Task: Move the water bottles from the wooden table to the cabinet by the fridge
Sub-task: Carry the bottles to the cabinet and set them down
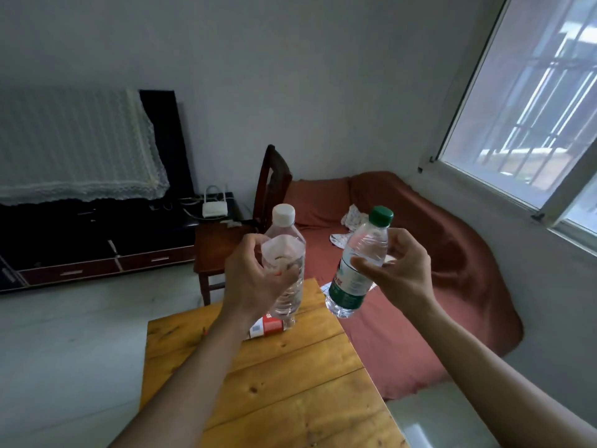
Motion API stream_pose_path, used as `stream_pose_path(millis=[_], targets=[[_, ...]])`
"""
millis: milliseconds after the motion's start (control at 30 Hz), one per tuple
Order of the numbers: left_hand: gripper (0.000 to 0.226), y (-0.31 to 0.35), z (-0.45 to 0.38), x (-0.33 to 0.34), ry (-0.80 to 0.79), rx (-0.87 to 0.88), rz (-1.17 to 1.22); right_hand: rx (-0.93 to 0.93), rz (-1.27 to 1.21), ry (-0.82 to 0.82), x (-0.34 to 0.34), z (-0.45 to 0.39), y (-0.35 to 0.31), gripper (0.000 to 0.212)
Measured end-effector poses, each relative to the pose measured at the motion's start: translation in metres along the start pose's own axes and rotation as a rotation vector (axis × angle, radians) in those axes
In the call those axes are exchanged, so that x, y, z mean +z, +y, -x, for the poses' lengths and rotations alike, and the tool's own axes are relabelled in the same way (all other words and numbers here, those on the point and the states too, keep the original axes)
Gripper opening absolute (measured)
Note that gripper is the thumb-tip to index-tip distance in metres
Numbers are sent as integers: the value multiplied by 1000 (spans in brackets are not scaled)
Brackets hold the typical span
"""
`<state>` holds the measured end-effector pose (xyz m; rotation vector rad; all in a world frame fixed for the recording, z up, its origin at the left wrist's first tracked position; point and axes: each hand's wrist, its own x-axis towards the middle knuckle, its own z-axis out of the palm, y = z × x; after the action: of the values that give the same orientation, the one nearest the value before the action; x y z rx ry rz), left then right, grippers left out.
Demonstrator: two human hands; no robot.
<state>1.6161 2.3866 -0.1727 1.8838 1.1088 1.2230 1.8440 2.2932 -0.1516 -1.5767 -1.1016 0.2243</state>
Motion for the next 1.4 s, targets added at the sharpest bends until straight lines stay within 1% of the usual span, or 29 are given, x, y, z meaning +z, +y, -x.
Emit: stream_pose_path(millis=[133,333,567,733,933,1133,1300,1400], targets=[[61,9,8,-5,23,-23,-15,-25,-29,-42,-3,0,-5,48],[57,26,21,0,78,-82,-54,-98,-112,-131,-15,-10,1,52],[50,63,47,20,266,-195,-155,-143,-207,-345,-20,-29,15,48],[48,82,72,12,367,-253,-193,-210,-193,-462,-16,-27,11,48],[44,92,104,-24,501,-275,-241,-234,-245,-610,6,-10,-15,50],[46,87,154,-76,625,-330,-299,-282,-262,-756,54,30,-49,50],[47,82,203,-136,701,-348,-358,-340,-290,-846,93,82,-95,63],[47,82,234,-175,744,-346,-379,-360,-324,-874,111,118,-129,54]])
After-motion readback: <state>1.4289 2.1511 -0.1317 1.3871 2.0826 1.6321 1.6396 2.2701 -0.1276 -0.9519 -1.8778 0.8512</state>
